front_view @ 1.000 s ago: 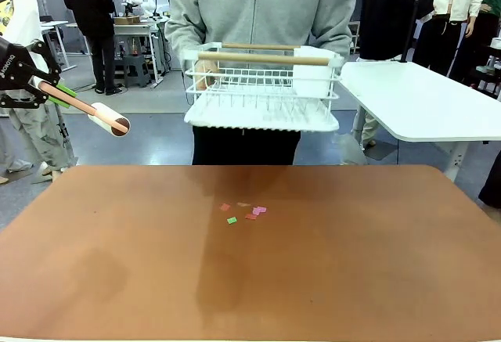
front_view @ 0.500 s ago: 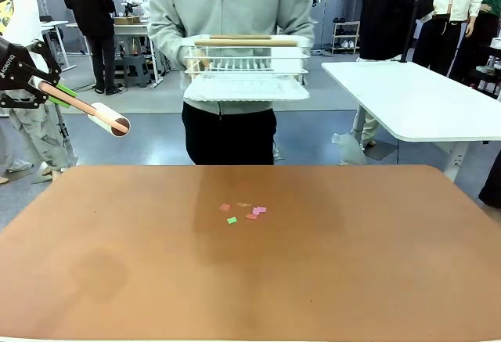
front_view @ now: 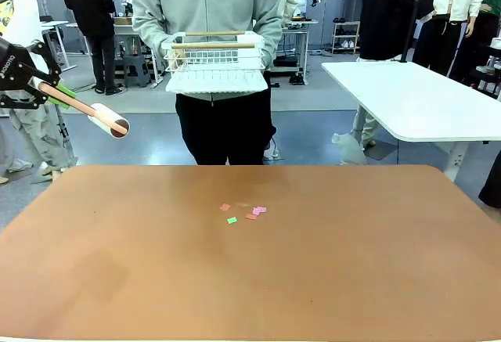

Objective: Clean the table.
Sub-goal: Clean the table with the Lint Roller when the human lifts the Dish drying rack.

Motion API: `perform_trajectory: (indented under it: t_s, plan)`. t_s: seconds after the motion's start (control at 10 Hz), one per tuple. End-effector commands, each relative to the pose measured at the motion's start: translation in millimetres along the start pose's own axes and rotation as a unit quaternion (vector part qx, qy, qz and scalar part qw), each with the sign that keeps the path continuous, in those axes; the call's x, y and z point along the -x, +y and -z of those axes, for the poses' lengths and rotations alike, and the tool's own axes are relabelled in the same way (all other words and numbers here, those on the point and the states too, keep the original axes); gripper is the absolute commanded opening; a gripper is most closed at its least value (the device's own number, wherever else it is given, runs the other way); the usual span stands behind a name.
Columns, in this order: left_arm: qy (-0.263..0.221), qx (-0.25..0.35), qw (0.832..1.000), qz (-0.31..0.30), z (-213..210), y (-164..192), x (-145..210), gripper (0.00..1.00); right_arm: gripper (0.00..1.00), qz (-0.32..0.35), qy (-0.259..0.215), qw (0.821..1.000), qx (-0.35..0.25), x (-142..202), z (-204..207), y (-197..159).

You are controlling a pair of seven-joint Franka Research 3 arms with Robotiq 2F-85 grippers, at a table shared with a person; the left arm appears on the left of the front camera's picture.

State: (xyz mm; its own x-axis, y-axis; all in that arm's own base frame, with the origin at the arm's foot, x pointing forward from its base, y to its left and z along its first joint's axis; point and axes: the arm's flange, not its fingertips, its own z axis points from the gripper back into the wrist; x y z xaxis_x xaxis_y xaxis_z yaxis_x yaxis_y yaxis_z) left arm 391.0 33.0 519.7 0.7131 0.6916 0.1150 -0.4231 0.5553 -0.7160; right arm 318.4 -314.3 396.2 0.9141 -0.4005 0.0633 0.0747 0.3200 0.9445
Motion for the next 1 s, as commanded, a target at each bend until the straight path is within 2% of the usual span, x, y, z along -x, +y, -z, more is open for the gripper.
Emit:
perform_trajectory:
  t_s: [0.0,0.1,0.2,0.3,0.4,0.5,0.6,0.8,0.9]
  plan:
    - [0.008,-0.047,0.996,0.075,-7,0,-14,0.21,1.00,0.007,0.000,1.000,0.006,1,-2,6]
    - [0.038,-0.081,0.989,0.118,-8,-2,-27,0.21,1.00,0.007,0.000,1.000,0.006,1,-2,6]
    - [0.110,-0.115,0.967,0.200,-5,-4,-46,0.21,1.00,0.007,0.000,1.000,0.006,1,-2,6]
    - [0.145,-0.132,0.945,0.261,7,-3,-65,0.21,1.00,0.007,0.000,1.000,0.006,1,-2,6]
    - [0.178,-0.138,0.932,0.284,23,0,-80,0.21,1.00,0.007,0.000,1.000,0.006,1,-2,6]
    - [0.200,-0.120,0.919,0.318,37,4,-85,0.21,1.00,0.007,0.000,1.000,0.006,1,-2,6]
    - [0.237,-0.093,0.910,0.328,50,9,-82,0.21,1.00,0.007,0.000,1.000,0.006,1,-2,6]
    - [0.250,-0.067,0.918,0.300,55,14,-81,0.21,1.00,0.007,0.000,1.000,0.006,1,-2,6]
    - [0.208,-0.075,0.934,0.280,43,15,-82,0.21,1.00,0.007,0.000,1.000,0.006,1,-2,6]
